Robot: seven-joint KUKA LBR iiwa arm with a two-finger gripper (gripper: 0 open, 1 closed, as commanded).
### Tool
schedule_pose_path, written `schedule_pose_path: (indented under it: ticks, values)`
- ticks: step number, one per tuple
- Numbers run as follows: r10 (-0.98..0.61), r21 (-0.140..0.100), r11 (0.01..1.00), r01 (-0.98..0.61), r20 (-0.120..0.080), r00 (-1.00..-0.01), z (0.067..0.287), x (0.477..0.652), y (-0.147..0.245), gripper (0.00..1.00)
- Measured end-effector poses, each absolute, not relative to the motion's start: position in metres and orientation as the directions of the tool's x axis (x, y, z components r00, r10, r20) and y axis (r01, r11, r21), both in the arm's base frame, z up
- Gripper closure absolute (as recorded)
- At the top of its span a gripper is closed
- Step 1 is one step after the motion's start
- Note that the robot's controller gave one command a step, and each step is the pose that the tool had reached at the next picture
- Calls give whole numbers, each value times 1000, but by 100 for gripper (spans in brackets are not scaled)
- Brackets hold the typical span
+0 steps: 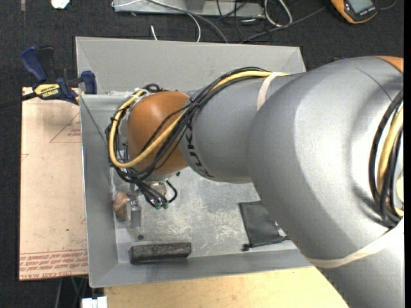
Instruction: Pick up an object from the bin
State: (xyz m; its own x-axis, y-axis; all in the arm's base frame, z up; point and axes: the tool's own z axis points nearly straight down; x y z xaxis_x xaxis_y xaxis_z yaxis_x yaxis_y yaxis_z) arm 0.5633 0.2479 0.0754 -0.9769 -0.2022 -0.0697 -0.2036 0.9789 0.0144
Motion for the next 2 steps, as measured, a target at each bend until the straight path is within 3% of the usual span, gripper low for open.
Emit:
schedule_pose_path:
  ticks: [1, 2]
  values:
    - [-155, 19, 988, -156, -69, -986, 69, 560, 248, 0]
    - [-175, 19, 984, -177, -71, -982, 70, 560, 251, 100]
